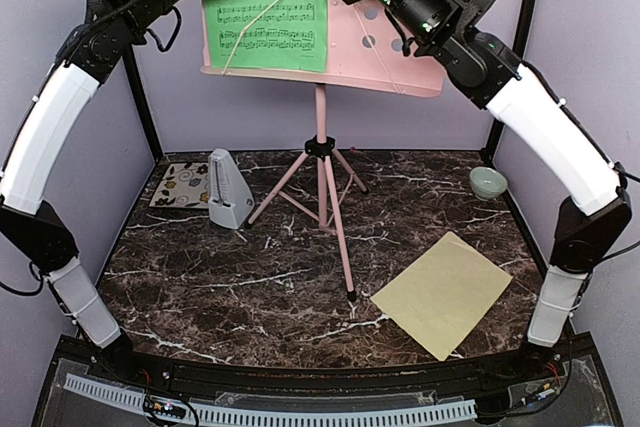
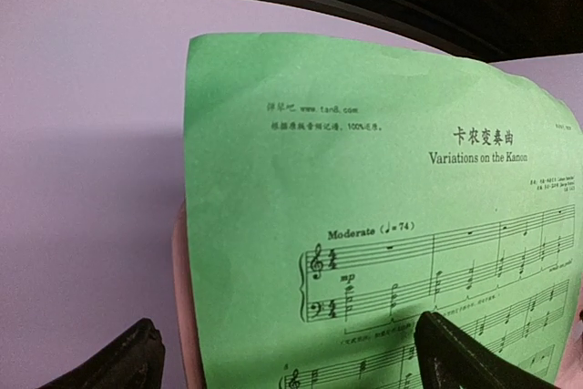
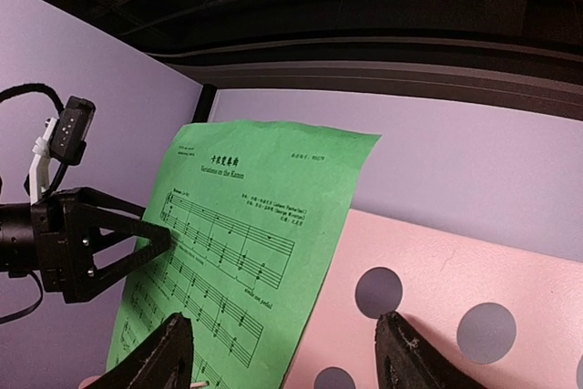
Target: Set up the instrument practice props
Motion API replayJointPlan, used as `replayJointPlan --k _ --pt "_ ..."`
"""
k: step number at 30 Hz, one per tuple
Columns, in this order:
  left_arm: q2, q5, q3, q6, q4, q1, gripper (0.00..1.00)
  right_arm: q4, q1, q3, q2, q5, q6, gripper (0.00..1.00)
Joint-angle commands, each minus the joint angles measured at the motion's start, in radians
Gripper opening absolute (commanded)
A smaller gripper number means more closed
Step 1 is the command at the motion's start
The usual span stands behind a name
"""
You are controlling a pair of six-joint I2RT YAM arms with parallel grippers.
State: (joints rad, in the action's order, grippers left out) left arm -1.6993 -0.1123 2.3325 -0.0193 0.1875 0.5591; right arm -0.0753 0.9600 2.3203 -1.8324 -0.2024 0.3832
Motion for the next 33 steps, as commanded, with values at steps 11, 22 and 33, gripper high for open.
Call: replayJointPlan --k 11,22,33 --pt "0.219 0.044 -0.216 0.009 -0.011 -0.004 0.99 -0.023 0.003 -0.067 0.132 0.017 -0.031 0.72" --pt "0.47 0.172 -0.602 -0.042 -0.04 0.015 0.99 0.214 -0.02 -0.153 0.279 -0.079 -0.206 0.75" --pt "0.546 0.15 -0.791 -0.278 0.12 0.328 0.99 0.44 -0.233 -0.382 0.477 -0.166 -0.625 0.76"
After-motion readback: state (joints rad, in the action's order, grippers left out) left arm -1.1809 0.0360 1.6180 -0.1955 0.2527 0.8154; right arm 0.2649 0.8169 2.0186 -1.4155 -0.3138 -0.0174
